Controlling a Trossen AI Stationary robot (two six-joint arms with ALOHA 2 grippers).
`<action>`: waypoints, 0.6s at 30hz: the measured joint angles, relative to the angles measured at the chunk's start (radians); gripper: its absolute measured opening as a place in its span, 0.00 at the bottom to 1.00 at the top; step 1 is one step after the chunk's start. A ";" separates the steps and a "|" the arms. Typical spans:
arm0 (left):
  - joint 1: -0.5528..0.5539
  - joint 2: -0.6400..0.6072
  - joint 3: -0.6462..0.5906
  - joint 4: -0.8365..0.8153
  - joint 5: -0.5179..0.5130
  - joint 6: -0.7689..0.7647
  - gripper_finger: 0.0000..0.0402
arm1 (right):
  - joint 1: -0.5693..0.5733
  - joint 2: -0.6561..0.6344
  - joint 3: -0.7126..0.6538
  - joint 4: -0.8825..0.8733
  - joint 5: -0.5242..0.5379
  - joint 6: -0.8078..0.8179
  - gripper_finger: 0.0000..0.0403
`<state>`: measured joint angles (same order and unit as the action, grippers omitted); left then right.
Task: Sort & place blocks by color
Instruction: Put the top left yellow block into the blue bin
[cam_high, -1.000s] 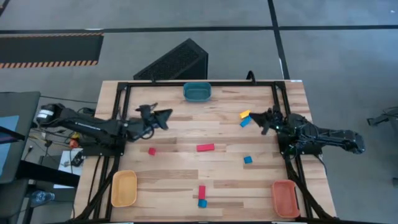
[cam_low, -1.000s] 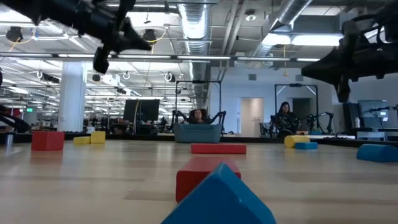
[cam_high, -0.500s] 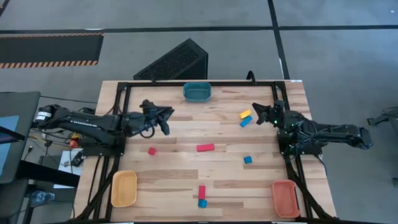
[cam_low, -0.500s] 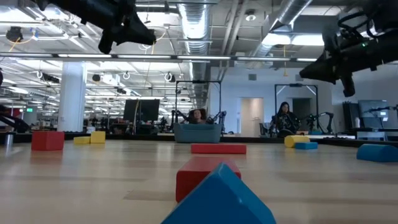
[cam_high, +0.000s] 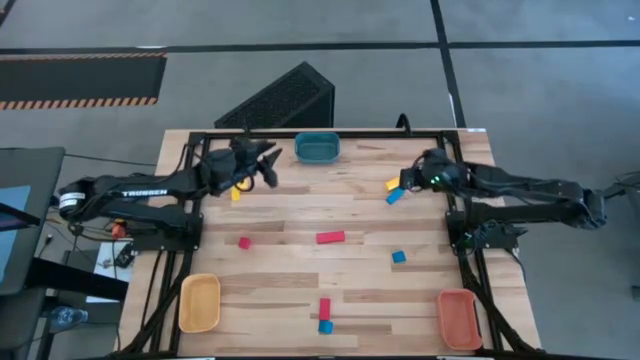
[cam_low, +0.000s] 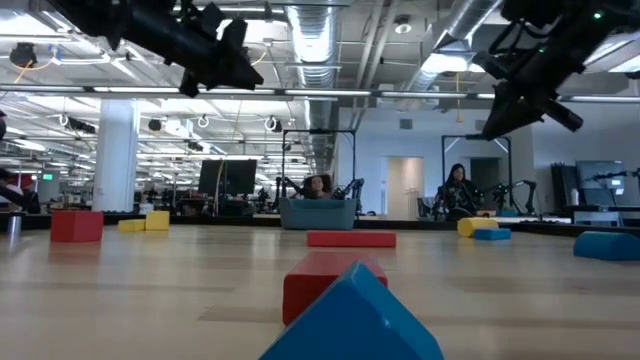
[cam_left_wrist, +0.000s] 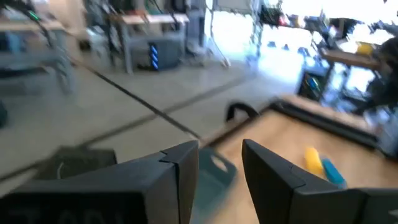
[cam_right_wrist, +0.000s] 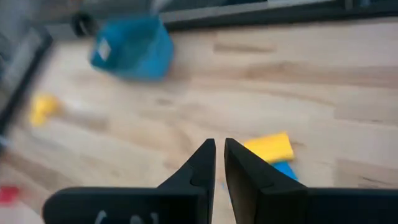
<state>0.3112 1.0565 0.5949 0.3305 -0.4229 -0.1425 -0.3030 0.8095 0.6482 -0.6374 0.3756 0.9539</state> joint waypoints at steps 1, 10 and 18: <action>0.011 0.009 0.000 0.032 -0.001 0.008 0.29 | -0.013 0.022 0.027 -0.033 -0.014 -0.035 0.15; 0.035 0.008 0.020 0.191 -0.060 -0.052 0.36 | -0.107 0.198 0.159 0.001 -0.063 -0.309 0.15; 0.002 -0.042 0.197 0.014 -0.235 0.114 0.37 | -0.235 0.340 0.309 0.223 -0.401 -0.603 0.15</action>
<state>0.3134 1.0146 0.7923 0.3442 -0.6580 -0.0289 -0.5377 1.1496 0.9570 -0.4140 -0.0254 0.3509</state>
